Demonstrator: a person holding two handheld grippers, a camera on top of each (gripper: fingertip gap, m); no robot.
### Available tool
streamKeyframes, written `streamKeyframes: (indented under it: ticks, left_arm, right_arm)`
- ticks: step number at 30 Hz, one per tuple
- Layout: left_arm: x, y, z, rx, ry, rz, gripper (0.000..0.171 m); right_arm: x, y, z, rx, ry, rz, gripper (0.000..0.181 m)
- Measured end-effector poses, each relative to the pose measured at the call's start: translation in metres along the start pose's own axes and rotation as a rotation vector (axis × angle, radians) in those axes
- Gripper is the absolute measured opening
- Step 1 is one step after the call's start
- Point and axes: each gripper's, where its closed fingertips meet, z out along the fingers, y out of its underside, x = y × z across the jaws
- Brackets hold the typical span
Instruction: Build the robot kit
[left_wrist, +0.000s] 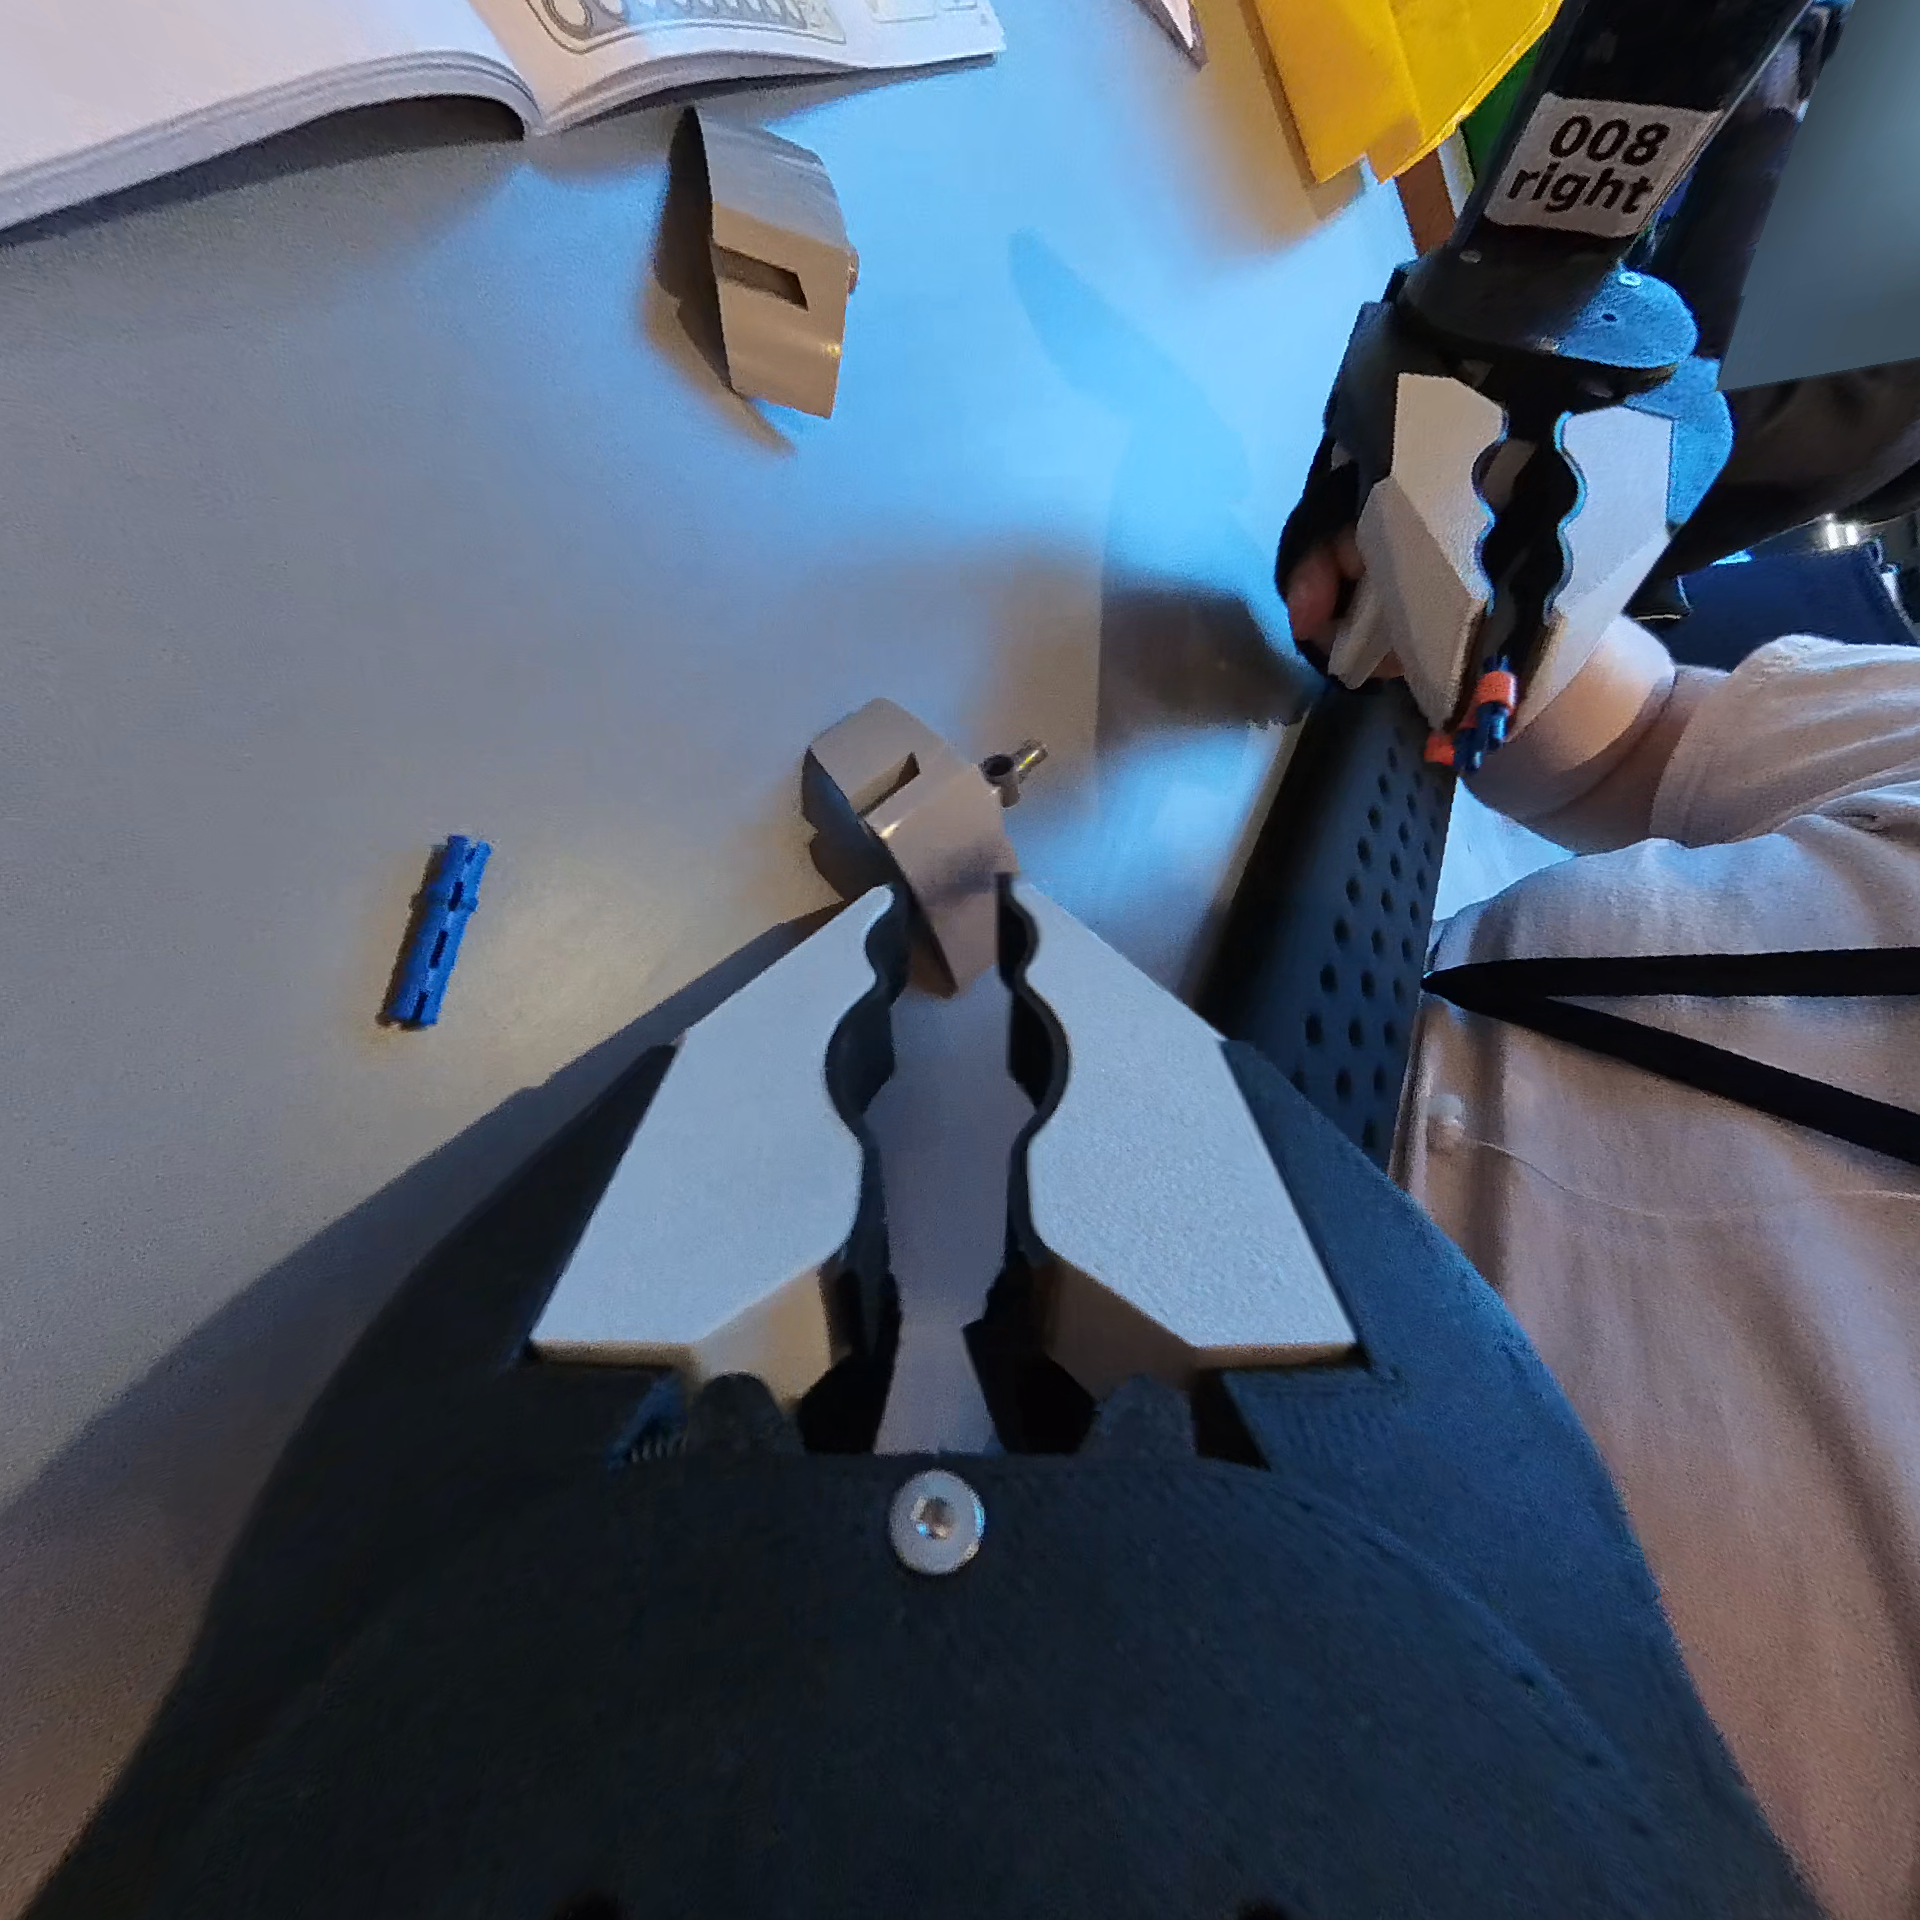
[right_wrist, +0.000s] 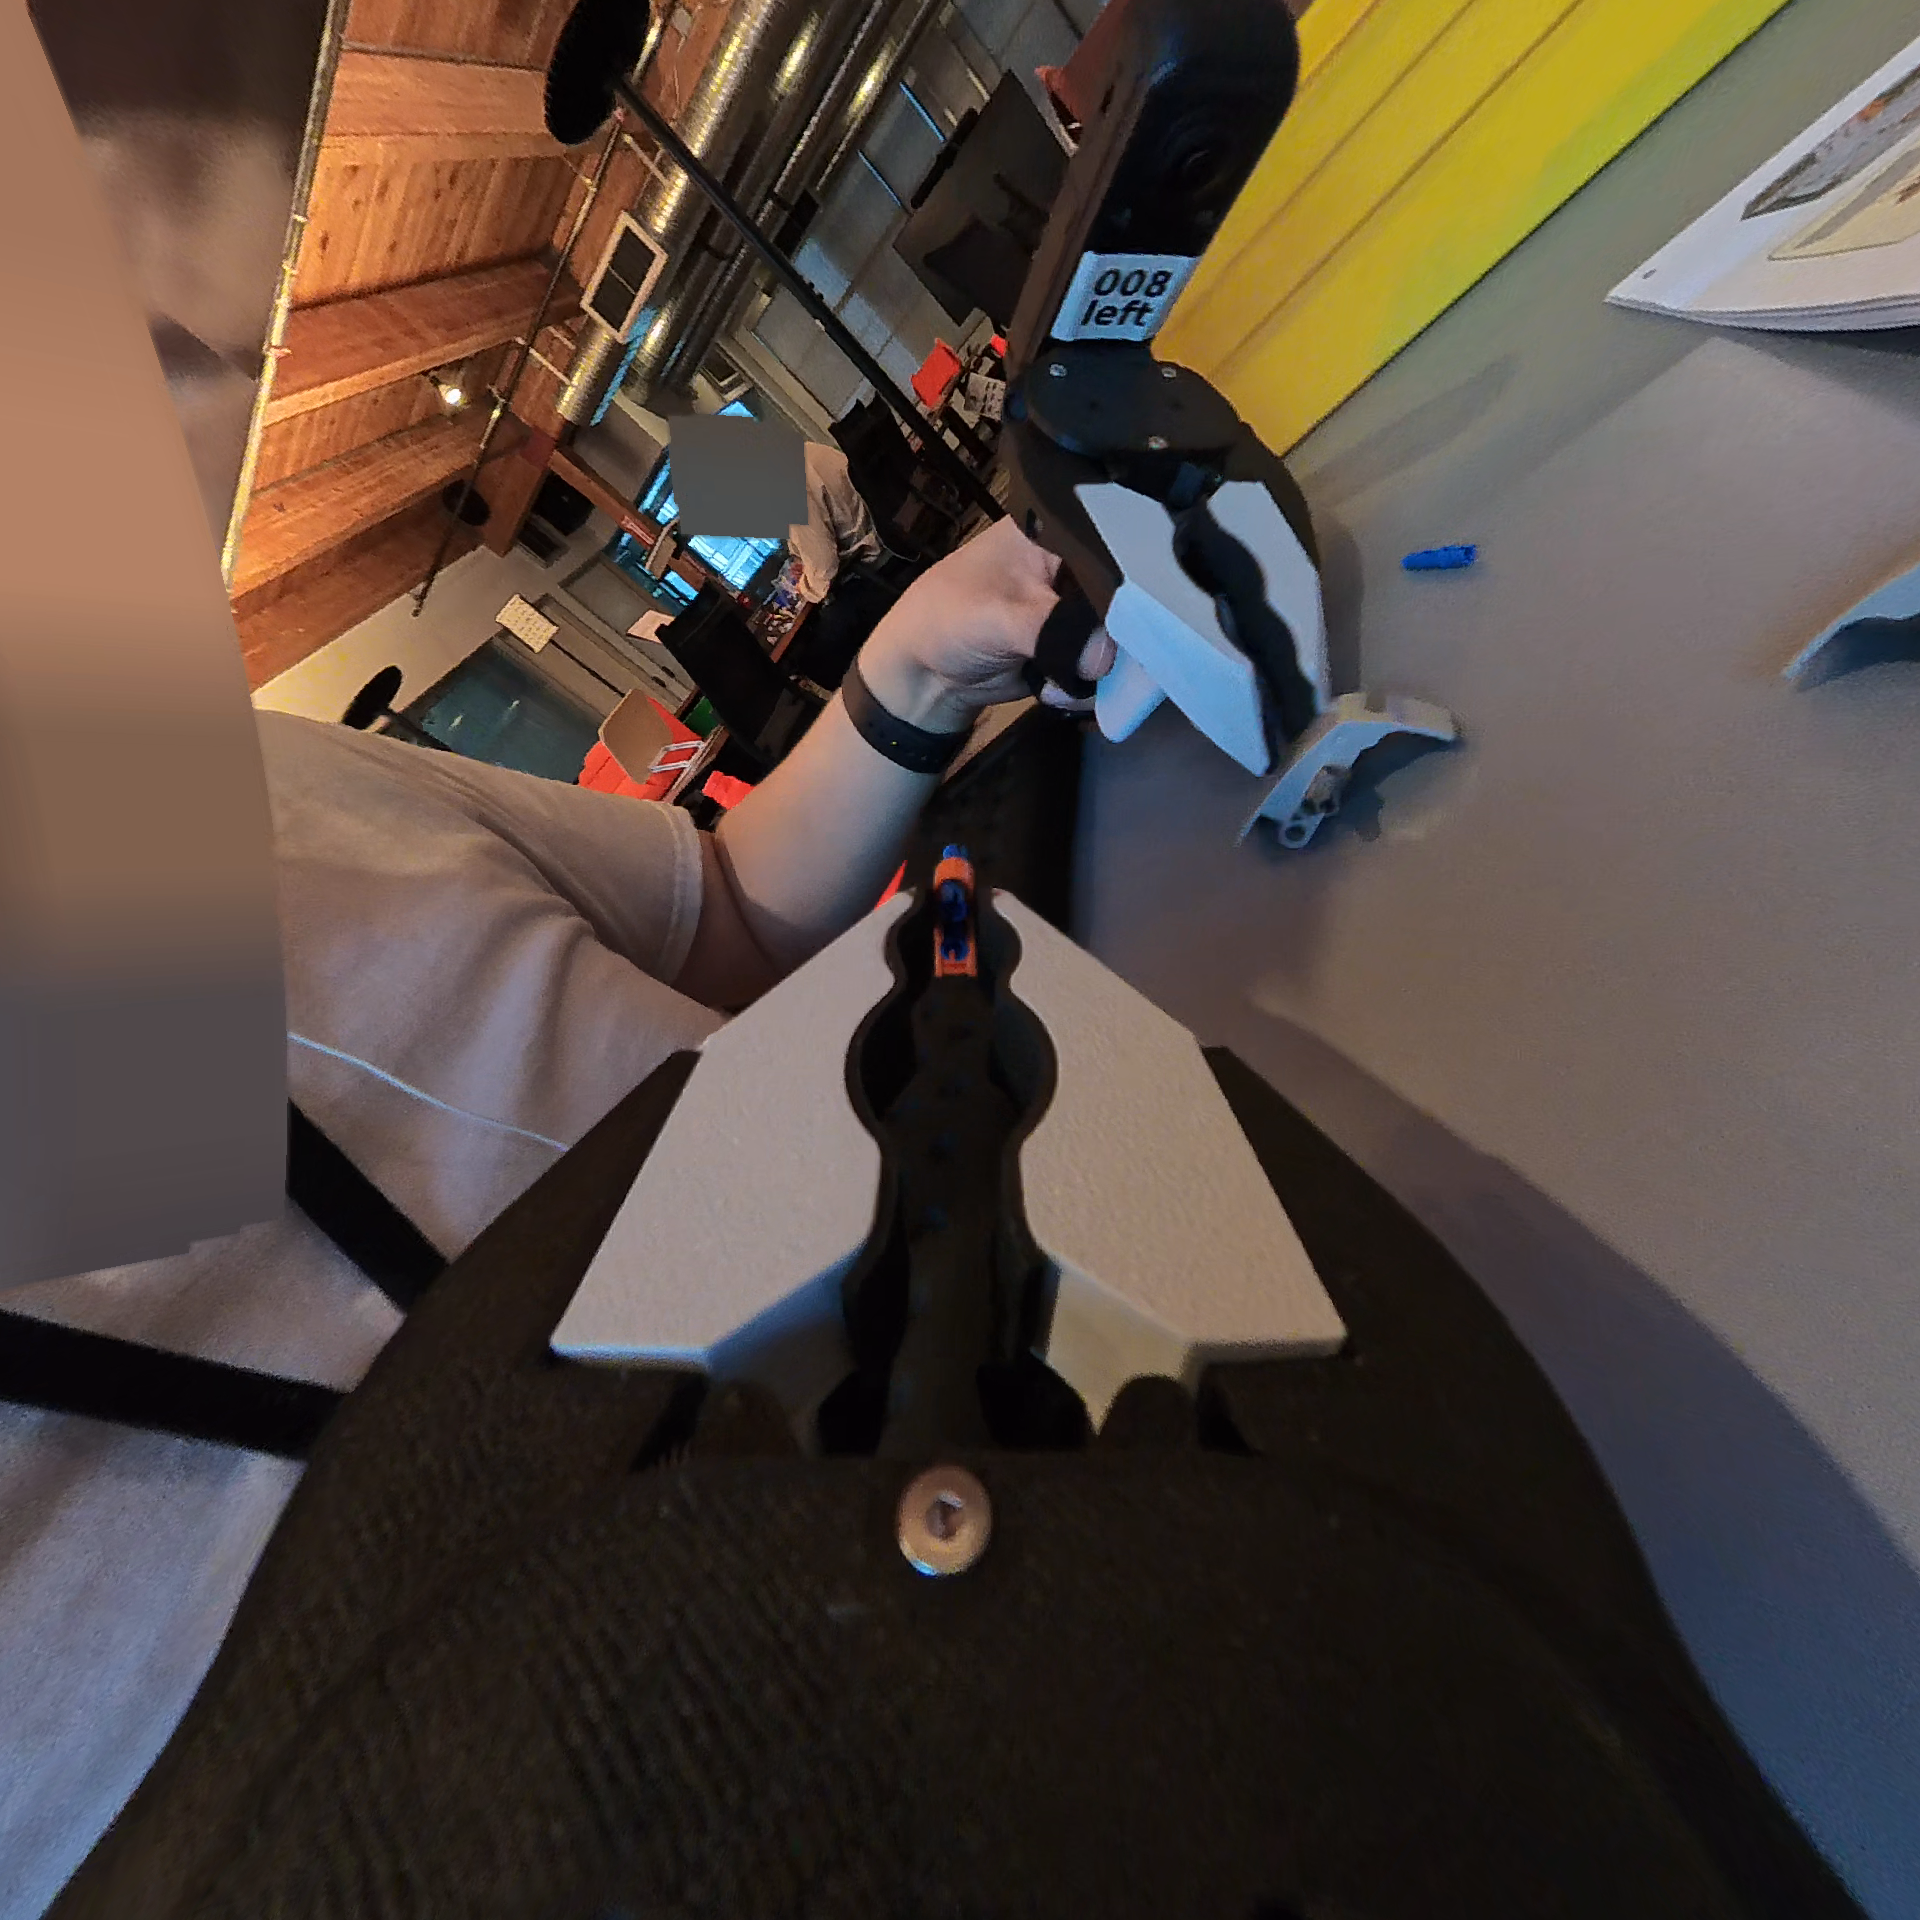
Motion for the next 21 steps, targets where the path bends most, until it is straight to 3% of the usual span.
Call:
streamKeyframes:
  ticks: [4,9,21]
  left_arm:
    - [0.014,-0.006,0.008,0.006,0.082,0.004,0.001]
    - [0.019,-0.009,0.013,-0.009,0.068,0.037,0.0]
    - [0.017,-0.009,0.021,-0.01,0.081,-0.017,0.007]
  right_arm:
    - [0.038,0.002,0.002,-0.039,0.169,0.012,0.005]
    - [0.07,-0.005,0.0,-0.088,0.37,-0.058,0.006]
    - [0.087,0.001,0.019,-0.165,0.43,-0.012,0.006]
